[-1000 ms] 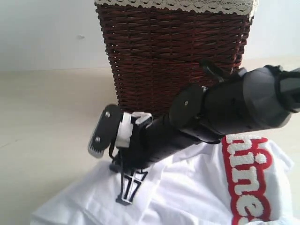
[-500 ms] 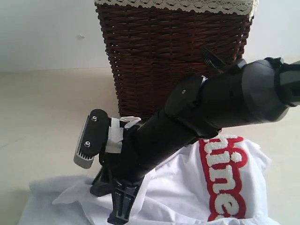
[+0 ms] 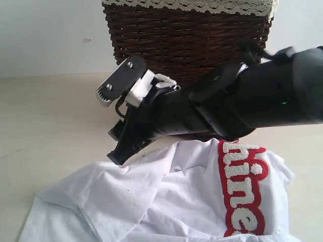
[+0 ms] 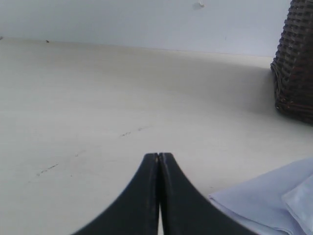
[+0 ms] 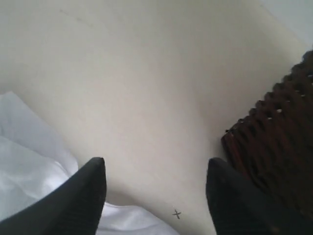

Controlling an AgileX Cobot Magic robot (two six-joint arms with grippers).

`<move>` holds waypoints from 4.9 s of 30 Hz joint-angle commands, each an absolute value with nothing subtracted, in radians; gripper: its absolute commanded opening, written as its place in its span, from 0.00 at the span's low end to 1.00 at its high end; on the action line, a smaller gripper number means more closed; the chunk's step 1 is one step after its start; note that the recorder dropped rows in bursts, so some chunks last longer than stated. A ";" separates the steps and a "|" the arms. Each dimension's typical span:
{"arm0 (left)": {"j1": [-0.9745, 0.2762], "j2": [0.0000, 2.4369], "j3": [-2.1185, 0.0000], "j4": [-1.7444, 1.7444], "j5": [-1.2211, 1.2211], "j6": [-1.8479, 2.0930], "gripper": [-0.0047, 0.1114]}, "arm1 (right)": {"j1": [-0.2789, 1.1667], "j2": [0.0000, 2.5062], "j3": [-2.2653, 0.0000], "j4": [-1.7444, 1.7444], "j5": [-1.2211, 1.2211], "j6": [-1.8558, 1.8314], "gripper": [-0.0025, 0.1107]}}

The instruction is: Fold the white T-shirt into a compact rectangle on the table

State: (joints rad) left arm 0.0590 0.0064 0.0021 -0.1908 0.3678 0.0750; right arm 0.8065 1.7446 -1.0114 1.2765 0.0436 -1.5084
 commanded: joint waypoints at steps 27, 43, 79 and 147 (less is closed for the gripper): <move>0.054 0.000 0.000 -0.195 0.364 0.074 0.04 | -0.078 1.630 -0.623 1.007 0.314 -1.165 0.49; 0.054 0.000 0.000 -0.195 0.364 0.074 0.04 | -0.114 1.693 -0.745 0.930 0.545 -0.773 0.49; 0.054 0.000 0.000 -0.195 0.364 0.074 0.04 | -0.244 1.797 -0.749 1.287 0.647 -1.008 0.02; 0.054 0.000 0.000 -0.195 0.364 0.074 0.04 | -0.034 1.481 -0.509 0.775 0.788 -1.815 0.55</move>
State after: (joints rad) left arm 0.0590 0.0064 0.0021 -0.1908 0.3678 0.0750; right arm -0.0392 1.4523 -0.5159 0.7134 0.8482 -1.7778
